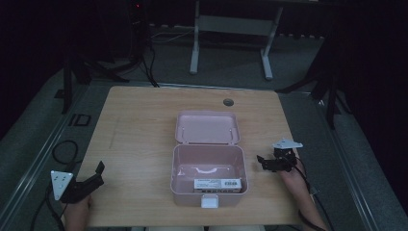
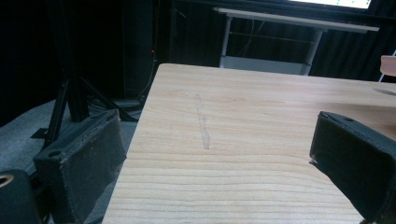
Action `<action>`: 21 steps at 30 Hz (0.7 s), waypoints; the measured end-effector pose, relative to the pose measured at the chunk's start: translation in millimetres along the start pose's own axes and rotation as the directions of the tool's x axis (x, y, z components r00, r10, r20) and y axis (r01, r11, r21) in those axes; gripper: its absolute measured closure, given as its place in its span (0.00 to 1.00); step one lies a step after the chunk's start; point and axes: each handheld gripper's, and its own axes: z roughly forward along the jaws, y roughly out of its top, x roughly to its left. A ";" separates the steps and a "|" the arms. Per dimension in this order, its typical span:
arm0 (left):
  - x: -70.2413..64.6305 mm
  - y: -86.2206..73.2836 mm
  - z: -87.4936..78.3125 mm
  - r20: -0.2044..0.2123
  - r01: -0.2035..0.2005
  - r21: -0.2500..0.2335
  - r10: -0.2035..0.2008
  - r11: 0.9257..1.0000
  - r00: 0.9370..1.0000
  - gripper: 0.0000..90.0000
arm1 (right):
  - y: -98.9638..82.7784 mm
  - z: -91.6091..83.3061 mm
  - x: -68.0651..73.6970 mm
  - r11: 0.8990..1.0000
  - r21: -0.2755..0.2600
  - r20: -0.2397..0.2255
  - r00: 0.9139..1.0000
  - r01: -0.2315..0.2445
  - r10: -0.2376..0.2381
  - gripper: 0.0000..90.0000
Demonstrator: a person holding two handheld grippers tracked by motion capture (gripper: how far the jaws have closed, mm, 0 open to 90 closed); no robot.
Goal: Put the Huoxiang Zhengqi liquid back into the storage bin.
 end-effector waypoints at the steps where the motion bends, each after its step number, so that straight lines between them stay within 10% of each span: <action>1: 0.0 0.0 0.0 0.001 0.000 0.000 0.000 1.000 1.000 0.03 | -1.9 -0.9 -1.6 1.000 -0.013 0.013 1.000 -0.010 0.010 0.14; 21: -0.5 0.0 0.2 0.003 -0.007 0.003 0.007 1.000 1.000 0.03 | -25.7 -12.9 -26.3 0.955 -0.182 0.169 0.949 -0.234 0.265 0.14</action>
